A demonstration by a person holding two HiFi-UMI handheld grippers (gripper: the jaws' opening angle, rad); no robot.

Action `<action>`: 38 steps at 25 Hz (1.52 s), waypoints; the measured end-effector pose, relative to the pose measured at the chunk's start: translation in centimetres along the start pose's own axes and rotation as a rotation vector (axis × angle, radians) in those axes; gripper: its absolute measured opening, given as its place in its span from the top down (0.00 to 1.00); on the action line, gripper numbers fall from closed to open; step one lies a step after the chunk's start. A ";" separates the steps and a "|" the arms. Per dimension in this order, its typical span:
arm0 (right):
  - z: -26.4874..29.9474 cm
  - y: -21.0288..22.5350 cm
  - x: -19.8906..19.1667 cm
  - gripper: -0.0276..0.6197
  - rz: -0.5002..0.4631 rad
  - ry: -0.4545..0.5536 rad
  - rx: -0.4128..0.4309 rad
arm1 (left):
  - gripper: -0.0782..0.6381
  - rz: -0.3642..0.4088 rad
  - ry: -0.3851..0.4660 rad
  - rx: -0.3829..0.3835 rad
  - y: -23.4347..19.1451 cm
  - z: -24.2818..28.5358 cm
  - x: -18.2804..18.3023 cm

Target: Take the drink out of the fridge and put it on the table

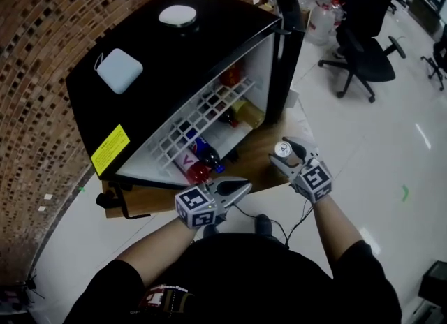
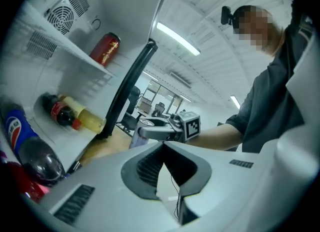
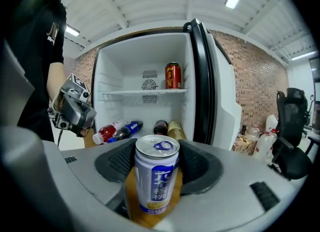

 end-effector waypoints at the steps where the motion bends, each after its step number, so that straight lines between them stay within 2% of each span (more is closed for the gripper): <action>1: 0.3 -0.1 -0.6 0.53 0.002 -0.003 -0.001 | 0.90 -0.015 0.001 0.013 -0.4 0.3 -0.1; 4: 1.0 -0.2 -2.3 0.53 0.005 -0.012 -0.001 | 0.90 -0.039 0.006 0.047 -1.4 1.1 -0.3; 8: 1.3 -0.6 -4.2 0.53 0.010 -0.021 0.000 | 0.90 -0.019 -0.003 0.087 -2.1 1.8 -0.5; 15: 0.4 -1.3 -5.9 0.53 0.009 0.032 0.018 | 0.90 0.029 -0.042 0.101 -2.3 2.9 -0.8; 19: 0.6 -1.3 -6.4 0.50 0.017 0.020 0.017 | 0.90 0.034 -0.055 0.102 -2.5 3.2 -1.3; 20: 0.5 -1.3 -6.2 0.45 0.013 0.017 0.019 | 0.90 0.033 -0.052 0.100 -2.4 3.2 -1.2; 23: -0.4 -1.1 -4.7 0.40 0.006 0.028 0.009 | 0.90 0.036 -0.028 0.096 -2.1 2.8 -0.5; 28: -4.5 -1.3 -1.0 0.41 0.047 0.062 -0.024 | 0.90 0.077 0.024 0.068 0.0 -0.1 1.0; 29: -5.2 -1.7 -0.1 0.42 0.045 0.056 -0.013 | 0.90 0.090 0.036 0.067 0.5 -1.1 1.4; 32: -6.4 -3.0 2.4 0.55 0.057 0.054 0.022 | 0.90 0.140 0.081 0.076 1.7 -4.2 2.8; 37: -6.6 -6.8 5.2 0.70 0.149 0.067 0.084 | 0.90 0.194 0.156 0.112 4.3 -10.3 4.0; 38: -6.5 -7.5 5.5 0.70 0.164 0.070 0.103 | 0.90 0.197 0.170 0.125 4.7 -11.7 4.1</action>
Point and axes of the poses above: the fingertips, and each gripper's own axes: z forward along the fingers, y to its right, x out of its top, the point moved 8 cm from there along -z, backward along the fingers, and after that the axes turned 7 degrees about -z, right-handed, at the moved point
